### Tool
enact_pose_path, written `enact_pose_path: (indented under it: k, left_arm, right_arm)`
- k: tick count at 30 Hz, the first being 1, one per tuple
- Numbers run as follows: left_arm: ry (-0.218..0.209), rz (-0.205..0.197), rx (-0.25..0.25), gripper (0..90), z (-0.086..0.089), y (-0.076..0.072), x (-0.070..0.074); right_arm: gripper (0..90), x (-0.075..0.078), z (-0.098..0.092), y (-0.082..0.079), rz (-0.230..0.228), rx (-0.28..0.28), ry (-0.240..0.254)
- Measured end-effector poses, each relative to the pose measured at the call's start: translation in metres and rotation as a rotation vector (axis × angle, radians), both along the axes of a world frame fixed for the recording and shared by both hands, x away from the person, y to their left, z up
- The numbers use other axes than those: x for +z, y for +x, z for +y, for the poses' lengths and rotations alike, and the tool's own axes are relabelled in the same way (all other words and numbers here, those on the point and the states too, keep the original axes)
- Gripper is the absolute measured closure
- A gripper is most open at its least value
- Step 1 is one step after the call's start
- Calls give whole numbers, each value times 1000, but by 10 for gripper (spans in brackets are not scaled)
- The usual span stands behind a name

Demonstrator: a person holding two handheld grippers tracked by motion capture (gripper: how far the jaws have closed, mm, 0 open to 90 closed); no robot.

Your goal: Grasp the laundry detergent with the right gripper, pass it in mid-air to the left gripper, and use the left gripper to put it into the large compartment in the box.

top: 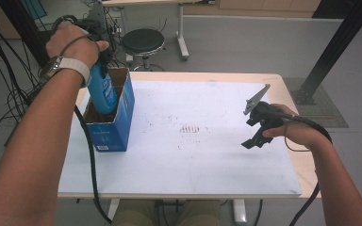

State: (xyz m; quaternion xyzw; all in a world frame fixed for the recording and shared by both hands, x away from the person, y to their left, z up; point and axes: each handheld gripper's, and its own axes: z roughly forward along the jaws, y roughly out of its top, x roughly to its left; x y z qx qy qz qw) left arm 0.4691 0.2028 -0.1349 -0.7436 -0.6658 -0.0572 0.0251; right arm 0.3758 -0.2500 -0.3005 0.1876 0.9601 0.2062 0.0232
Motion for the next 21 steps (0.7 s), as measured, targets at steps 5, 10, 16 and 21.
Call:
enact_pose_path:
  k: [5, 10, 16, 21]
  left_arm:
    - [5, 9, -1, 372, 1, 3, -10]
    - [7, 8, -1, 372, 4, 4, -20]
    - [3, 14, -2, 372, 8, 5, -35]
    - [2, 13, -9, 371, 11, 5, -48]
  right_arm:
    - [88, -2, 0, 1, 5, -4, -4]
    - [87, -5, 0, 1, 12, -12, 17]
    - [87, -6, -2, 1, 7, -19, 13]
    - [87, -9, -2, 0, 11, -22, 9]
